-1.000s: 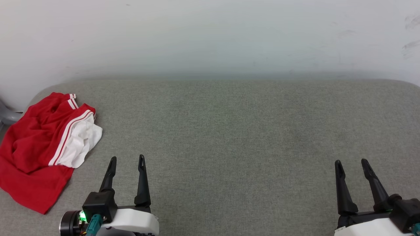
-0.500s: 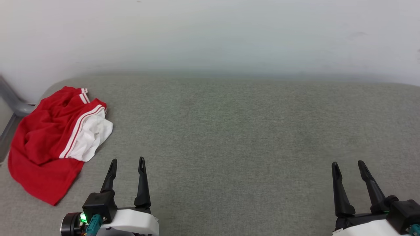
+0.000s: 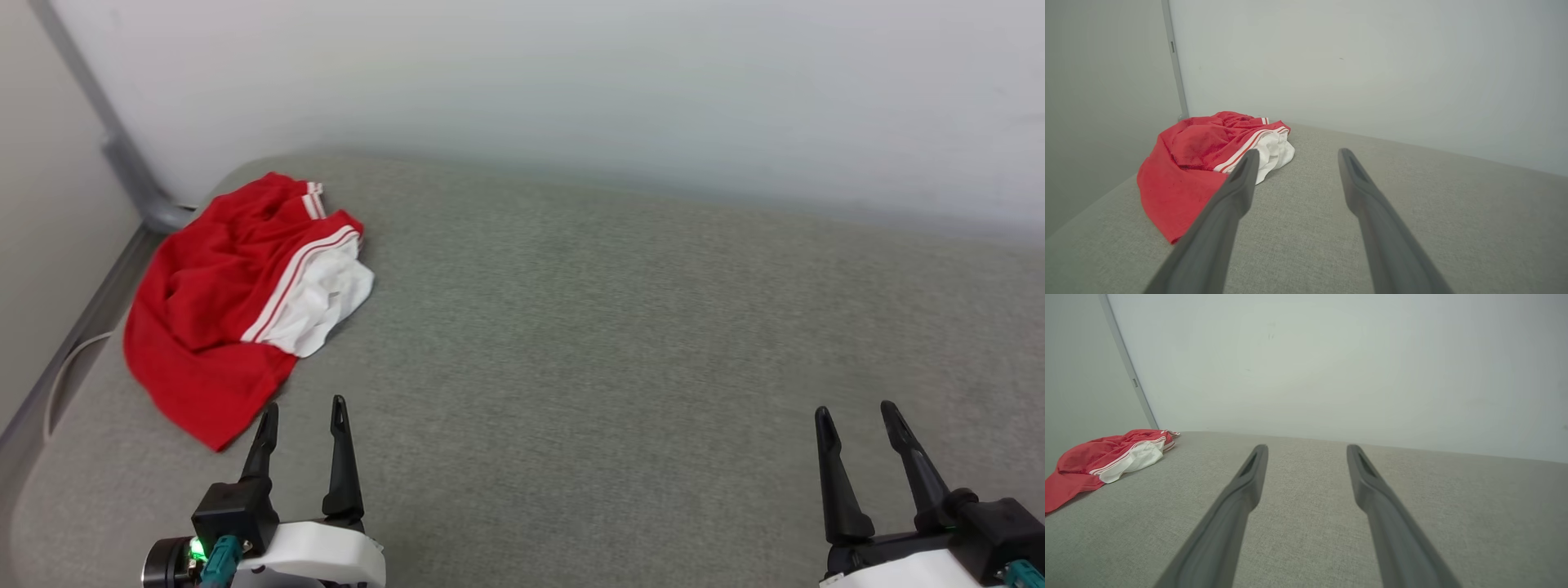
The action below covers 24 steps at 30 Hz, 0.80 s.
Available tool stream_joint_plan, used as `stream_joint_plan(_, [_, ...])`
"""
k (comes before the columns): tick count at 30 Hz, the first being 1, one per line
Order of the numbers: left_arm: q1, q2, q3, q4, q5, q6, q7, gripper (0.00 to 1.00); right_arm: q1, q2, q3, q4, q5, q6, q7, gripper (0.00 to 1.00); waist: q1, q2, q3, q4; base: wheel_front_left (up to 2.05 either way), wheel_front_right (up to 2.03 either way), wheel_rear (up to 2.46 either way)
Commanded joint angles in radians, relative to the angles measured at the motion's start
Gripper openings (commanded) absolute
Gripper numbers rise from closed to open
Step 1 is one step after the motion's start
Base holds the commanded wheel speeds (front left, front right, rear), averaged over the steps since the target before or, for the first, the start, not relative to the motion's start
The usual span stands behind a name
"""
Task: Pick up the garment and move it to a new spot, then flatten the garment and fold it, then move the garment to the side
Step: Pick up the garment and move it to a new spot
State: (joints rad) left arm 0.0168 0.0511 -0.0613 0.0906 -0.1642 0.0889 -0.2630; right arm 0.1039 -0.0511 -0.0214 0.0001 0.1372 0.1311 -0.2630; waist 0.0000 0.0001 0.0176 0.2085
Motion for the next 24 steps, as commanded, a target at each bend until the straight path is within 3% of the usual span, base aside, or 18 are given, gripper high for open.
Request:
stream_joint_plan(1, [0.001,-0.001,-0.001,0.001,-0.004,0.004,-0.003,1.00,0.003,0.002,0.000,-0.004,-0.007,-0.001,-0.003,1.00,0.0000,-0.0001,0.004,0.038,0.00,0.00,0.00])
stream_joint_plan(16, [0.010,-0.001,0.033,0.018,-0.034,0.010,-0.003,1.00,-0.003,0.002,0.017,-0.001,-0.030,-0.001,-0.003,1.00,0.0000,-0.0001,0.009,0.228,0.00,0.00,0.00])
stream_joint_plan(24, [0.015,-0.001,0.048,0.028,-0.040,0.000,-0.003,1.00,-0.003,0.002,0.027,0.001,-0.035,-0.001,-0.003,1.00,0.0000,-0.0001,0.010,0.259,0.00,0.00,0.00])
